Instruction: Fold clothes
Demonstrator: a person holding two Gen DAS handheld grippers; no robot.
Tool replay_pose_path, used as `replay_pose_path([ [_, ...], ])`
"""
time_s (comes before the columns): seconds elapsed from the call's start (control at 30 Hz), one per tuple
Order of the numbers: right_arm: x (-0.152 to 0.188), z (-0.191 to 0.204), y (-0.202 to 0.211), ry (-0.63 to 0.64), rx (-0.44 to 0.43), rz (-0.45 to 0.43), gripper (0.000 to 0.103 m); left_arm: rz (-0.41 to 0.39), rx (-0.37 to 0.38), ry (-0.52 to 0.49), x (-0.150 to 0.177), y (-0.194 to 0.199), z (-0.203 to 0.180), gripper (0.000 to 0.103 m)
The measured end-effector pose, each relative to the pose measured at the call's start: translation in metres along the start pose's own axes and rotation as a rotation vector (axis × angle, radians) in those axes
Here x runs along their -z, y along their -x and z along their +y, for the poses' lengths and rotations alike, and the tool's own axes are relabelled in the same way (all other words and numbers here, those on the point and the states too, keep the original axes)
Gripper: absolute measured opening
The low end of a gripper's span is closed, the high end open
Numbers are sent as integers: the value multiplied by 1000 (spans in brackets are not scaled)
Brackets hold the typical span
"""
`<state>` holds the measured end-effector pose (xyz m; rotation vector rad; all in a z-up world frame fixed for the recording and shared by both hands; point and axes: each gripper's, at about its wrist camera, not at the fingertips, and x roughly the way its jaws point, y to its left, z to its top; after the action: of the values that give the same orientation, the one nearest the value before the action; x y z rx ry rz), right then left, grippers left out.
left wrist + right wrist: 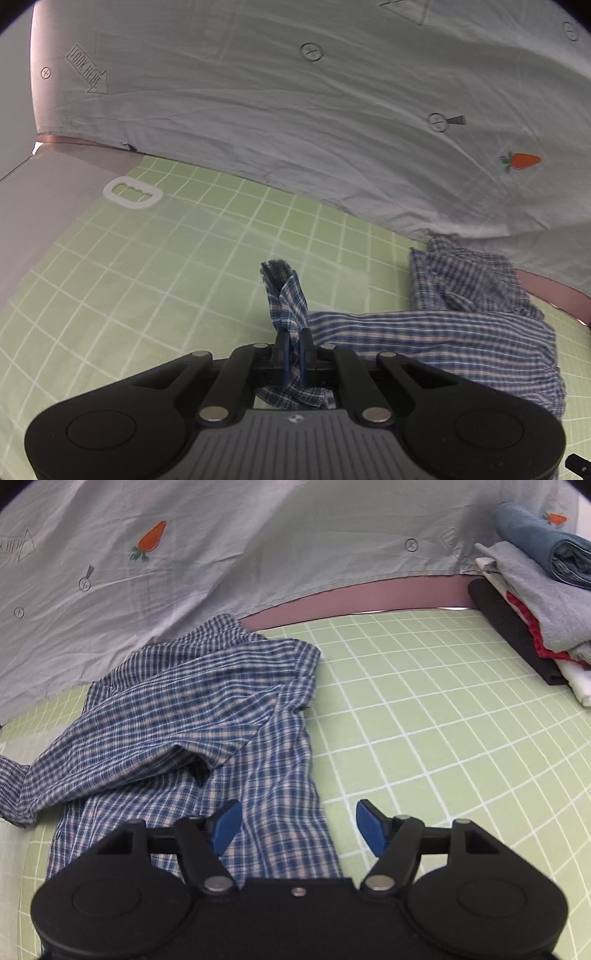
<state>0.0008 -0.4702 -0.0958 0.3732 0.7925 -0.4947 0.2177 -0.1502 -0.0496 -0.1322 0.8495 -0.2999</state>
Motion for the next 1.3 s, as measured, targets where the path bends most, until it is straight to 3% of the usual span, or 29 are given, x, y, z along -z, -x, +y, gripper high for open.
replay_pose_path([
  [0.17, 14, -31, 30, -94, -30, -19, 69, -15, 159, -135, 28, 35, -64, 3],
  [0.27, 24, -42, 36, -109, -28, -10, 69, 37, 269, -207, 61, 48, -105, 3],
  [0.37, 33, -54, 41, -128, -31, 6, 69, 111, 334, -274, 98, 55, -138, 3],
  [0.5, 43, -65, 47, -115, -42, 24, 69, 215, 314, -337, 134, 55, -156, 9],
  [0.63, 46, -67, 45, -84, -74, 43, 70, 318, 294, -400, 170, 55, -173, 46],
  [0.73, 43, -59, 42, -34, -111, 41, 72, 286, 260, -361, 171, 65, -164, 63],
  [0.83, 38, -42, 38, 18, -177, 33, 75, 248, 190, -293, 168, 73, -150, 72],
  [1.0, 28, -1, 24, 130, -299, 19, 77, 252, -4, -203, 169, 74, -119, 73],
  [1.17, 25, 29, 8, 196, -377, 32, 76, 266, -63, -114, 171, 80, -91, 73],
  [1.23, 25, 36, 4, 203, -399, 43, 70, 268, -84, -115, 172, 83, -89, 73],
  [1.3, 25, 44, 0, 211, -421, 53, 51, 270, -91, -115, 172, 83, -88, 73],
])
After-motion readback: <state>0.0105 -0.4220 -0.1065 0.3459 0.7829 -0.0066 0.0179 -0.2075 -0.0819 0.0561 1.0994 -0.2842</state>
